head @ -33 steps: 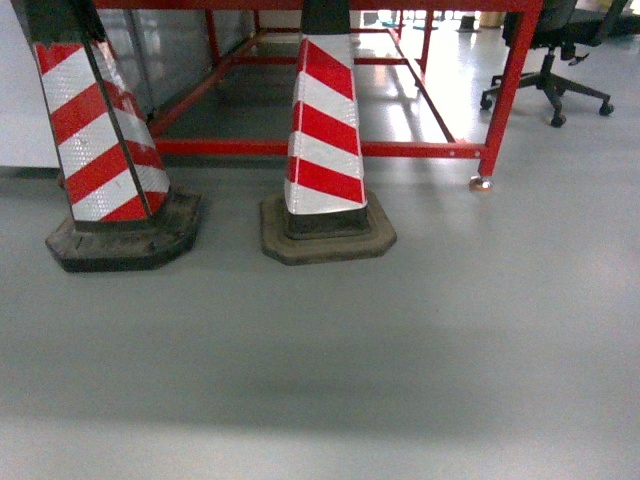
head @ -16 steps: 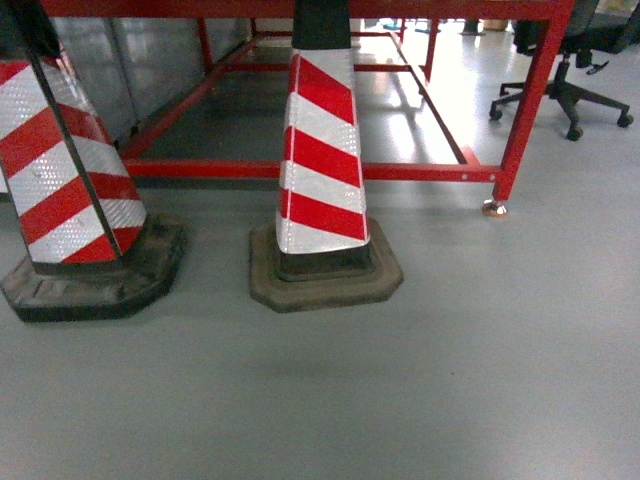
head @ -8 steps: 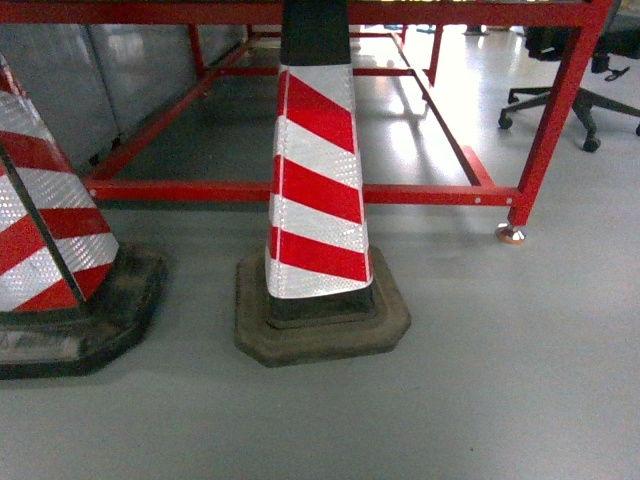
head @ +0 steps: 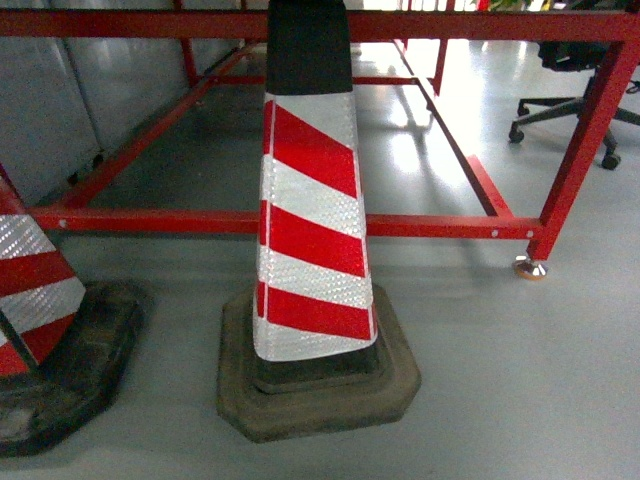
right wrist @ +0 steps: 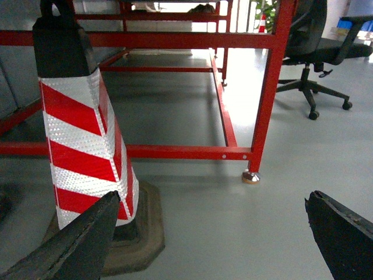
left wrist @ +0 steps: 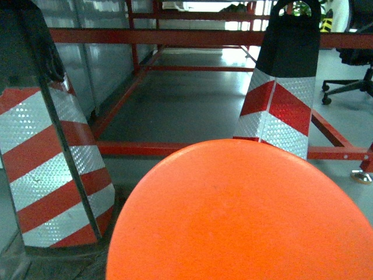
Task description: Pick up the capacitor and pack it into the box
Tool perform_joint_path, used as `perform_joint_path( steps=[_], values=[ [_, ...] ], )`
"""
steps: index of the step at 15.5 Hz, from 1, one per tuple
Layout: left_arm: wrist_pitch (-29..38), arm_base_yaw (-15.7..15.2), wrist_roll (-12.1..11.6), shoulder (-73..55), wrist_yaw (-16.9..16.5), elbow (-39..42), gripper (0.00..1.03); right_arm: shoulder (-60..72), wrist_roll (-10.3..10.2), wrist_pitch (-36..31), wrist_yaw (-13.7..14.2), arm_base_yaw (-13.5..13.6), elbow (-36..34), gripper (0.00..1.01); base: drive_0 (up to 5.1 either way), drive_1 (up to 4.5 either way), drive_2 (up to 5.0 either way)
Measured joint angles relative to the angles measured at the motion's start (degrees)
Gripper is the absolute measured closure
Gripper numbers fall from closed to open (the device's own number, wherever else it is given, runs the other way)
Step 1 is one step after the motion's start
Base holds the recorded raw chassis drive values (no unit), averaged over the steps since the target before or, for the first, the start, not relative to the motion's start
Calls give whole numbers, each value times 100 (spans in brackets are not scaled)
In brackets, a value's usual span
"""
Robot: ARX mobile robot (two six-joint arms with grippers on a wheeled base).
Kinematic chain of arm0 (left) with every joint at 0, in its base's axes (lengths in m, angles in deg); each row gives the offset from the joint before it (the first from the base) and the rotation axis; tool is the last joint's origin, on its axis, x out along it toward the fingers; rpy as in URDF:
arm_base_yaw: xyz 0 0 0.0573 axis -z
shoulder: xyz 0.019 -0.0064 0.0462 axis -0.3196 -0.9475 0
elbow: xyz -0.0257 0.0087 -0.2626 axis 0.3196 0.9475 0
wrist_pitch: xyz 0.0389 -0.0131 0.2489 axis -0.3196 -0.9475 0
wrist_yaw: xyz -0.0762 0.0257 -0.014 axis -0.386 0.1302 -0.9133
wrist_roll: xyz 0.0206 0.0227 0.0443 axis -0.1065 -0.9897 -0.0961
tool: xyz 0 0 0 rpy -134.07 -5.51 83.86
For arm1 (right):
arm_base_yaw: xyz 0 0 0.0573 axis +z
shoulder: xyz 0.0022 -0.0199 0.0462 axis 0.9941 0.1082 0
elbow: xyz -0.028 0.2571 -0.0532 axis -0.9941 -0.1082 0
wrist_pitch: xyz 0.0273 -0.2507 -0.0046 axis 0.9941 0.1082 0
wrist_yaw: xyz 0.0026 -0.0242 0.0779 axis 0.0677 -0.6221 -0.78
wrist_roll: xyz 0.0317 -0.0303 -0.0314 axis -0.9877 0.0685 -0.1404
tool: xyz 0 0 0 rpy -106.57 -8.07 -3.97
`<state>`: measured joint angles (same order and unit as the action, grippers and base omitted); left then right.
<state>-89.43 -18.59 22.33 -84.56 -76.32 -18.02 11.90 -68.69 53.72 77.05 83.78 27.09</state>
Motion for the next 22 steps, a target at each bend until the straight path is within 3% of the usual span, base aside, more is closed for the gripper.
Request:
perform_joint_path(
  steps=[22],
  values=[
    [-9,0,-2,0,-4,0,60,0,-7,15,2,0,0,3,0,0,0]
  ],
)
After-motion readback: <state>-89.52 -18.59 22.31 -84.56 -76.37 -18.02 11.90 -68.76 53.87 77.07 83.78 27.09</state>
